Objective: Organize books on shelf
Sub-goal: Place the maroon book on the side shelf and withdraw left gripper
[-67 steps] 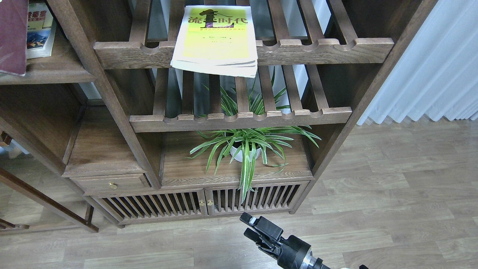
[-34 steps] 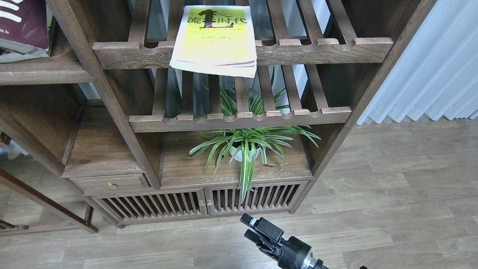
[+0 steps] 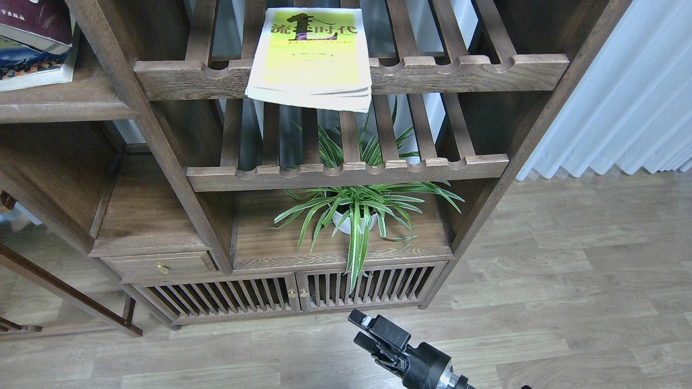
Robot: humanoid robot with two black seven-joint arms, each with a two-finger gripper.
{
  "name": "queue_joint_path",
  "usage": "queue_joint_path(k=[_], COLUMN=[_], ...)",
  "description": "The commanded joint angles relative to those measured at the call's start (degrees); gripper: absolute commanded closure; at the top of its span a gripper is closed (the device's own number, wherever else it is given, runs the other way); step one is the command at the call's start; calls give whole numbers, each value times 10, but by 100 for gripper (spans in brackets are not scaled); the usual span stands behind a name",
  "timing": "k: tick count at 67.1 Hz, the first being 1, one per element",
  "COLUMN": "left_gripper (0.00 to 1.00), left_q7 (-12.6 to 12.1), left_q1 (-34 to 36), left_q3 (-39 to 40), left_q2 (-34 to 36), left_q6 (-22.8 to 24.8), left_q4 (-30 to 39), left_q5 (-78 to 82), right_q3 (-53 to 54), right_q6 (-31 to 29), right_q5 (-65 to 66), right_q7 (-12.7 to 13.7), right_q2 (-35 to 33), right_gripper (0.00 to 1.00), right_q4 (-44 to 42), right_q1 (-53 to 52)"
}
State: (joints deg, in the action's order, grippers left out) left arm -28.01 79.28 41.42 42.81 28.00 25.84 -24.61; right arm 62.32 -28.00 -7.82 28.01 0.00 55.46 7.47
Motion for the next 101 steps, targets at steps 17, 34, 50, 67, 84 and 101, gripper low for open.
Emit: queue_joint_path(k=[17,34,50,67,84,101], left_gripper=[7,1,1,1,1,1], left_q7=[0,0,0,0,0,0], left_q1=[-1,0,-4,-9,-9,-9], left_q3=[-4,-1,-6,-23,-71,-170], left_q2=[5,8,17,77,162,279], left_q6=[0,0,0,0,0,0], left_q4=[3,32,99,160,212,286], left_q5=[39,38,47,76,77,78], right_q3=[-1,-1,0,0,-1,-11], right_q6=[0,0,0,0,0,0], right_q5=[0,0,0,0,0,0], right_q7=[0,0,0,0,0,0], right_q2=[0,0,0,0,0,0], right_gripper=[0,0,0,0,0,0], right_q4=[-1,-1,-1,-2,-6,-9], right_q1=[0,0,0,0,0,0])
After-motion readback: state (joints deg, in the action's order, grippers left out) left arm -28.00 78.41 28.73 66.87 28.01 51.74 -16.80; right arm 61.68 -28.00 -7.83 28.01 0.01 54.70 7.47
